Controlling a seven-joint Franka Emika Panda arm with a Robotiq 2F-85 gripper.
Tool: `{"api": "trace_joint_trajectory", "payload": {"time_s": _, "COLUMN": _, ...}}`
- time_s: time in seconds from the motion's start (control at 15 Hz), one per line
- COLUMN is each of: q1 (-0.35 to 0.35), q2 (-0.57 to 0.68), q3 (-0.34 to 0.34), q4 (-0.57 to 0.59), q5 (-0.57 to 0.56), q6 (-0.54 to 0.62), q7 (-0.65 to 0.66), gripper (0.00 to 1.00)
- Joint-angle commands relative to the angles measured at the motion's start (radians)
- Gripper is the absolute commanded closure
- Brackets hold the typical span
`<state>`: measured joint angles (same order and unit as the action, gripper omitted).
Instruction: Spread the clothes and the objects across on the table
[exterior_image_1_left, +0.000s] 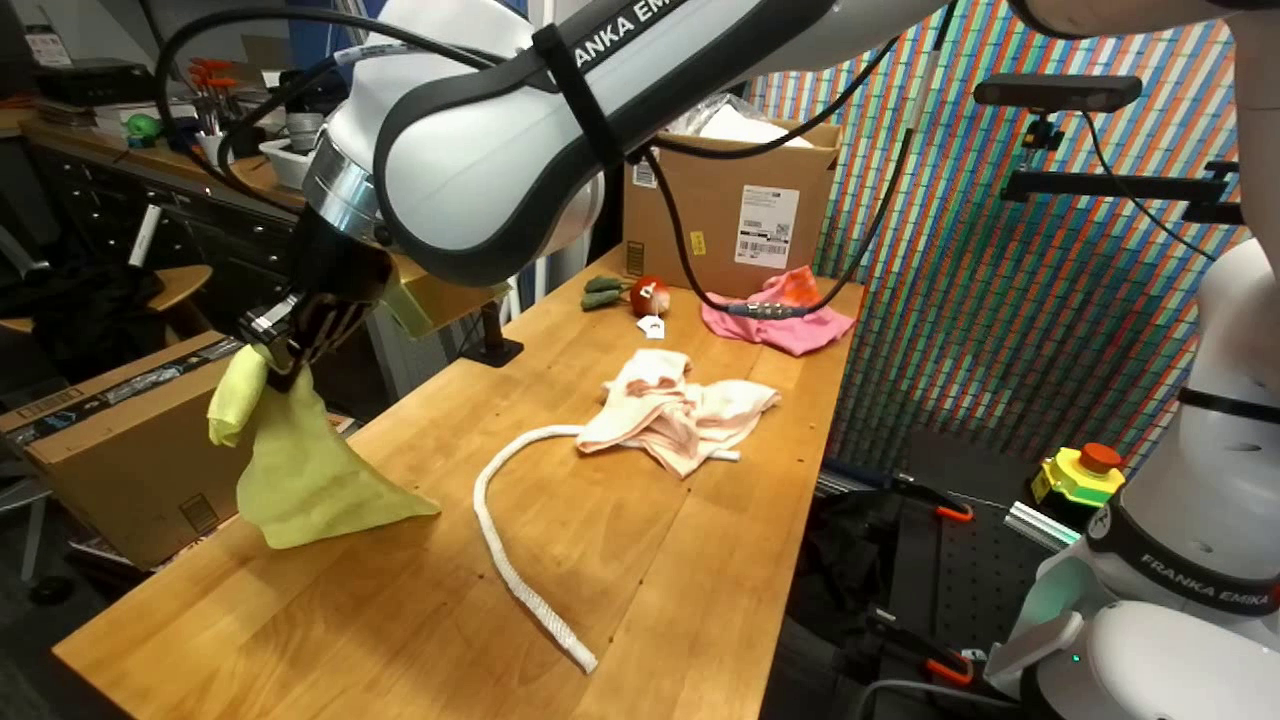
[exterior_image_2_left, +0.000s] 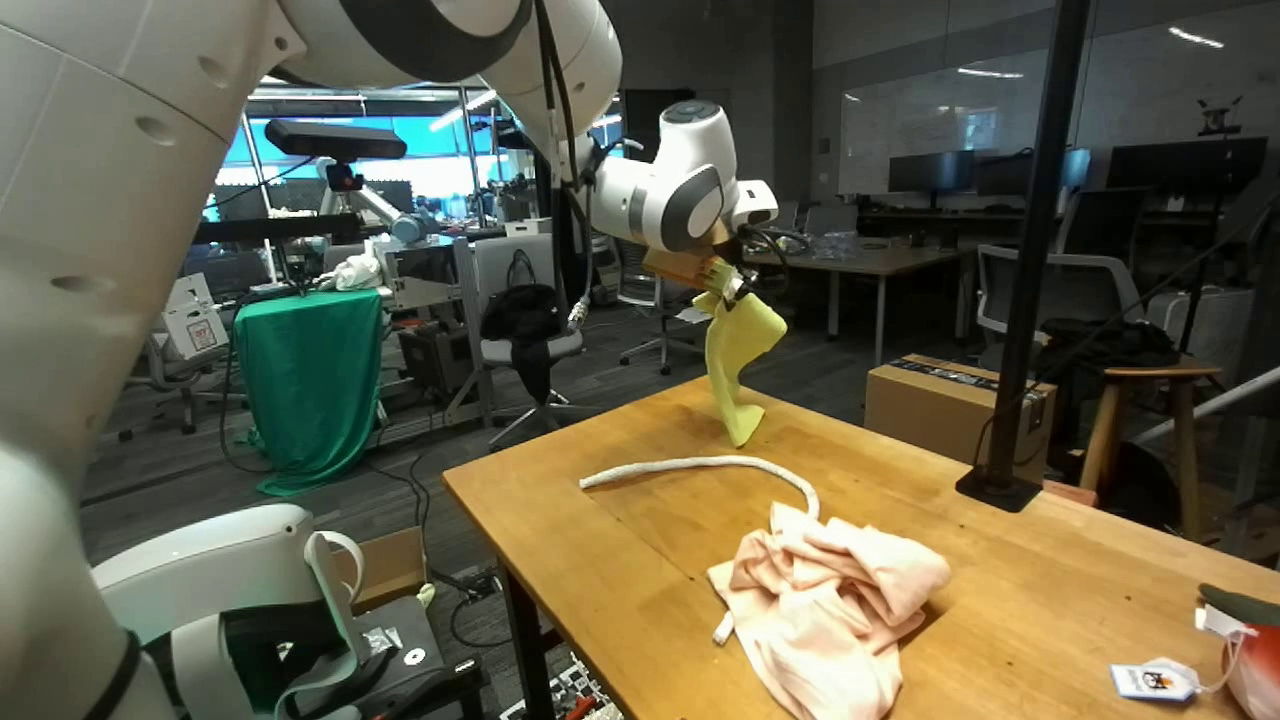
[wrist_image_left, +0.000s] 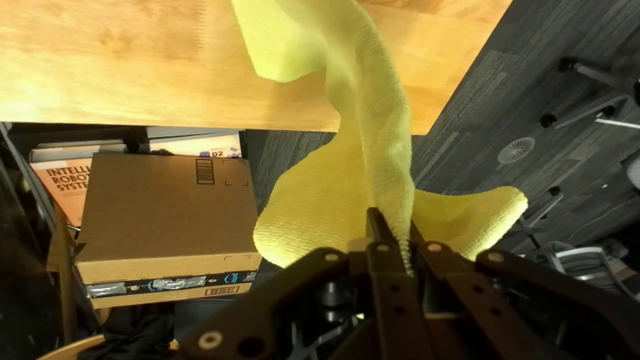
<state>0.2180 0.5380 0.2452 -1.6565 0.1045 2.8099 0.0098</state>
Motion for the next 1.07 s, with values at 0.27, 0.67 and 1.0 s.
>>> {"api": "trace_joint_trajectory", "payload": {"time_s": 0.27, "q1": -0.053, "q2": 0.041, "q3": 0.095, "q4": 0.022, "q5": 0.115, "q6": -0.016, "q7": -0.039, "gripper": 0.99}}
{"api": "trace_joint_trajectory", "payload": {"time_s": 0.67, "q1": -0.108, "q2": 0.066, "q3": 0.170, "q4": 0.036, "q5": 0.228, "q6": -0.090, "q7": -0.084, "gripper": 0.99}}
{"api": "trace_joint_trajectory", "payload": {"time_s": 1.0, "q1": -0.110, "q2": 0.072, "q3": 0.174, "q4": 0.035, "q5": 0.270, "q6": -0.146, "q7": -0.103, "gripper": 0.99}}
